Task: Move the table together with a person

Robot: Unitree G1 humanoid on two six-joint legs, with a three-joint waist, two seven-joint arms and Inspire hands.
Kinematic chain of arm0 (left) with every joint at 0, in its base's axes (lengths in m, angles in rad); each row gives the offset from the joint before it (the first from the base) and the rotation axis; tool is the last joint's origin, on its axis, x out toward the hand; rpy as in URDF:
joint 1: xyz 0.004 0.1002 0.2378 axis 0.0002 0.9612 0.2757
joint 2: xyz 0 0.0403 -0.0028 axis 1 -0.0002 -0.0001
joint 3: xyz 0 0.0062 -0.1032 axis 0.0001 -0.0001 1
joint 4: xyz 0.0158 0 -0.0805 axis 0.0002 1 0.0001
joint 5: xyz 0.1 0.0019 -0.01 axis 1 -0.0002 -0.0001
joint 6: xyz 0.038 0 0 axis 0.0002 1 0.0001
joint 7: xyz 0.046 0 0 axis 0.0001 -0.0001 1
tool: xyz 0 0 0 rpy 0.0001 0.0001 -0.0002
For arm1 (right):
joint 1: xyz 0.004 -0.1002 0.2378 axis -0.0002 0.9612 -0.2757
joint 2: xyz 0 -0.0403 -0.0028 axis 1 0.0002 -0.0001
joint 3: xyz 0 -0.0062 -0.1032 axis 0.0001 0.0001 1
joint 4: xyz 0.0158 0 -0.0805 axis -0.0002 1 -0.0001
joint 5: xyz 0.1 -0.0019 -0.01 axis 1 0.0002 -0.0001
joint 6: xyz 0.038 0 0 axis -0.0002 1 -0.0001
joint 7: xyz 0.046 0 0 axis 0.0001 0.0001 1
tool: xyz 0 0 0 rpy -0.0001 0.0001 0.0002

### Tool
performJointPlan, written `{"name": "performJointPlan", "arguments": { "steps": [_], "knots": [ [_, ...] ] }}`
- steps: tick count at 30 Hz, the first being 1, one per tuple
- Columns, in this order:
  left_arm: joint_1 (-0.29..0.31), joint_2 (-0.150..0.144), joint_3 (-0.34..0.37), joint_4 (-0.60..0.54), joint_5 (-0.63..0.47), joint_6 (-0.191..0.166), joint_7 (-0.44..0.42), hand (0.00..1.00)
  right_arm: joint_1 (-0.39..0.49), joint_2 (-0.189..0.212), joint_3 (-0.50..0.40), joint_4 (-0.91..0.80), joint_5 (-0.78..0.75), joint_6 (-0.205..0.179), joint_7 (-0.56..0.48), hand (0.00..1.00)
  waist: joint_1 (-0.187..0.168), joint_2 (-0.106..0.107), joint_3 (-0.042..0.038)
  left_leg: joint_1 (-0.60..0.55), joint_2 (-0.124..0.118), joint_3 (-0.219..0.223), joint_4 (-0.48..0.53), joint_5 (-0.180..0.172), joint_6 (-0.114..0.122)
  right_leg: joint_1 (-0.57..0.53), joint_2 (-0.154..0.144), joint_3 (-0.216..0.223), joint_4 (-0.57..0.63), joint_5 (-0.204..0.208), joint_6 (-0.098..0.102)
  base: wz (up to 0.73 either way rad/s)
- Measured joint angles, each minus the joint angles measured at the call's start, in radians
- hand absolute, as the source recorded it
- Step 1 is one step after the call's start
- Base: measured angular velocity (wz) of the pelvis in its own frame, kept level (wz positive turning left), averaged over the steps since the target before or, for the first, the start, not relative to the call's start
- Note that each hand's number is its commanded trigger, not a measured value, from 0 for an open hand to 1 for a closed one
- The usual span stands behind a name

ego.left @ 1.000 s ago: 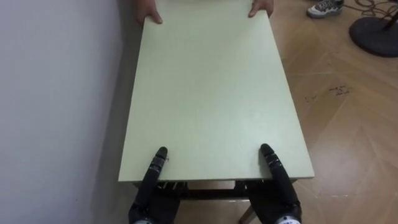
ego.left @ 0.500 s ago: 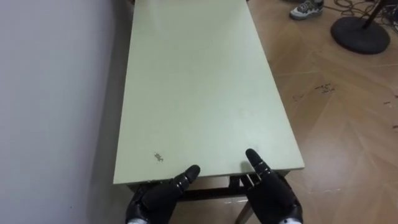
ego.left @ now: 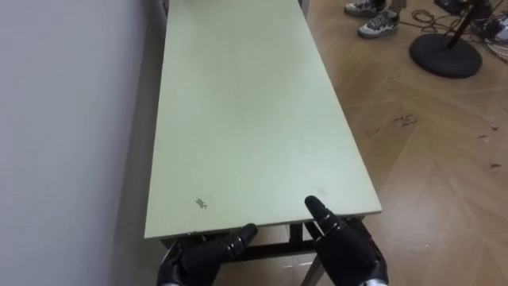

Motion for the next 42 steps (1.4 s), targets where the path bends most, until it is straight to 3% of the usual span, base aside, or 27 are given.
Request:
{"name": "performJointPlan", "arguments": {
  "steps": [9, 11, 17, 22, 28, 33, 39, 42],
  "knots": [
    [-0.013, 0.030, 0.024, 0.087, 0.160, -0.006, -0.097, 0.00, -0.009, -0.019, -0.012, 0.098, -0.274, 0.015, 0.134, 0.00, -0.009, -0.008, -0.0079, 0.043, 0.000, -0.001, -0.030, -0.002, 0.000, -0.024, 0.003, -0.010, 0.000, 0.016, -0.004, 0.00],
    [-0.045, 0.032, 0.028, 0.187, 0.196, -0.021, -0.146, 0.00, -0.033, -0.022, -0.021, 0.181, -0.342, 0.023, 0.165, 0.00, -0.009, -0.010, -0.0100, 0.058, 0.000, 0.000, -0.042, -0.002, 0.000, -0.015, 0.003, -0.015, -0.002, 0.016, -0.005, -0.04],
    [-0.075, 0.036, 0.027, 0.278, 0.213, -0.063, -0.221, 0.00, -0.092, -0.047, -0.024, 0.327, -0.495, 0.051, 0.164, 0.00, -0.002, -0.020, -0.0049, 0.060, 0.000, -0.003, -0.042, 0.000, -0.005, -0.011, 0.001, -0.035, -0.004, 0.016, -0.005, 0.01],
    [-0.089, 0.036, 0.032, 0.333, 0.258, -0.091, -0.245, 0.00, -0.104, -0.046, -0.024, 0.380, -0.531, 0.051, 0.170, 0.00, -0.001, -0.032, -0.0079, 0.060, 0.000, -0.007, -0.041, -0.003, 0.000, -0.002, 0.003, -0.039, -0.017, 0.017, -0.005, 0.01],
    [-0.112, 0.022, 0.040, 0.451, 0.364, -0.094, -0.213, 0.00, -0.091, -0.049, -0.026, 0.435, -0.591, 0.049, 0.158, 0.00, -0.009, -0.029, -0.0101, 0.058, 0.001, -0.008, -0.041, -0.005, 0.000, 0.004, 0.005, -0.043, -0.034, 0.023, -0.004, 0.00],
    [-0.141, 0.007, 0.041, 0.578, 0.392, -0.096, -0.184, 0.00, -0.100, -0.048, -0.030, 0.544, -0.673, 0.036, 0.106, 0.00, -0.016, -0.025, -0.0068, 0.061, 0.001, -0.011, -0.039, -0.008, -0.001, 0.006, 0.004, -0.043, -0.033, 0.024, -0.004, 0.01],
    [-0.158, -0.004, 0.054, 0.667, 0.426, -0.116, -0.130, 0.00, -0.120, -0.044, -0.070, 0.611, -0.719, 0.015, -0.008, 0.00, -0.018, -0.017, -0.0031, 0.081, 0.000, -0.010, -0.058, -0.013, 0.001, 0.009, 0.004, -0.026, -0.029, 0.025, -0.005, -0.02],
    [-0.156, -0.009, 0.055, 0.713, 0.431, -0.147, -0.121, 0.00, -0.126, -0.037, -0.087, 0.684, -0.717, -0.005, -0.061, 0.00, -0.022, -0.023, 0.0023, 0.113, 0.000, -0.014, -0.069, -0.011, 0.005, 0.036, 0.003, -0.026, -0.033, 0.025, -0.005, 0.02]
  ]
}}
